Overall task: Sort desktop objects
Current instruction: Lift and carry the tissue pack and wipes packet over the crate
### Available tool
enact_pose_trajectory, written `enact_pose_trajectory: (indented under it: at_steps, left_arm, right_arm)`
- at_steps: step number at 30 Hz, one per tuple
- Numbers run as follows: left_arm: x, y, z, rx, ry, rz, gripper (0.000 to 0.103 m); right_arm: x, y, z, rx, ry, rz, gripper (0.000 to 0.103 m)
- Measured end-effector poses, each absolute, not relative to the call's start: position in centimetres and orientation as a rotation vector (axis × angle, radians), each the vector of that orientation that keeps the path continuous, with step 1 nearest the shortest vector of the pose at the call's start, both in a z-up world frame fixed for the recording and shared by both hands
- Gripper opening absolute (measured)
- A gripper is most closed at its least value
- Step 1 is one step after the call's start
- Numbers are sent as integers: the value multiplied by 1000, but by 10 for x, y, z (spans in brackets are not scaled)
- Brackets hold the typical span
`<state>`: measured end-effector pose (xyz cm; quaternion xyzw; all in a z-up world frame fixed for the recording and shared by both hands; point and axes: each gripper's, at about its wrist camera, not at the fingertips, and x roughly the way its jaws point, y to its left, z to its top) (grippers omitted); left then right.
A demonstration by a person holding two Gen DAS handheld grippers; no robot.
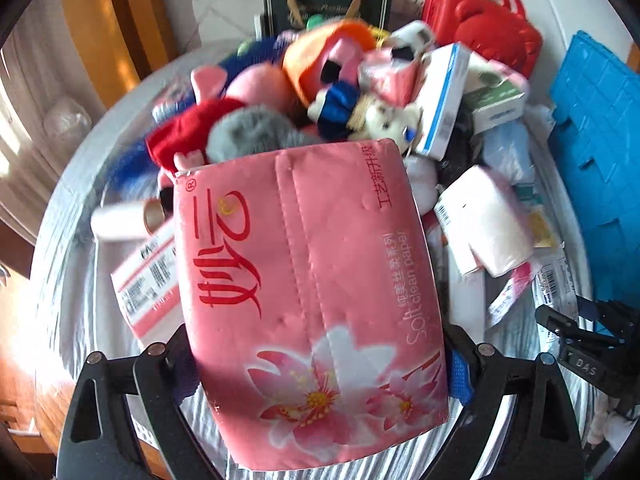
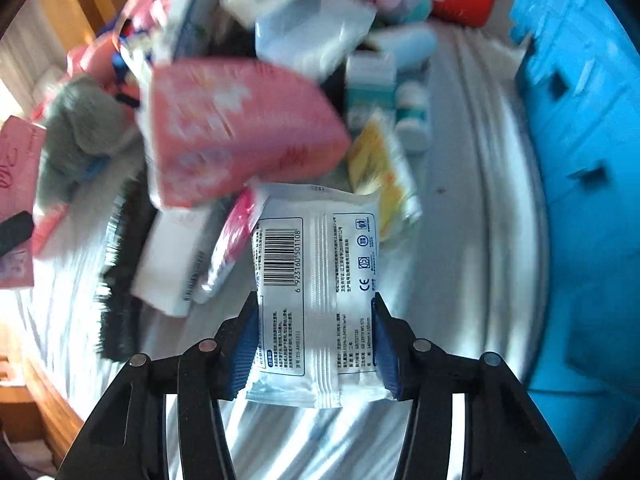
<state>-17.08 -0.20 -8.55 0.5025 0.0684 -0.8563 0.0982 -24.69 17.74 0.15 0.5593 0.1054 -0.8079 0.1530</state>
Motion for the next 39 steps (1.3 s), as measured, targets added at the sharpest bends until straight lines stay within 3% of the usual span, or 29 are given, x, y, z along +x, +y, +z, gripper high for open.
enact_pose_trajectory:
  at_steps: [11,21,30,39]
  left_arm:
    - [-200,20,27,1232,94,-2860,94]
    - [-192,119,103,1047,-55,-3140,94]
    - [-190,251,164,956,-219,-3352,94]
    - [-223,394,179,1188,-413,-3386,94]
  right_arm:
    - [-206,172,177,1081,254,-2584,51]
    - [-180,245,274,784,194,-2807,51]
    - [-178,358,307,796,245,-2992,51]
    - [-214,470,288,1036,298,-2996,51]
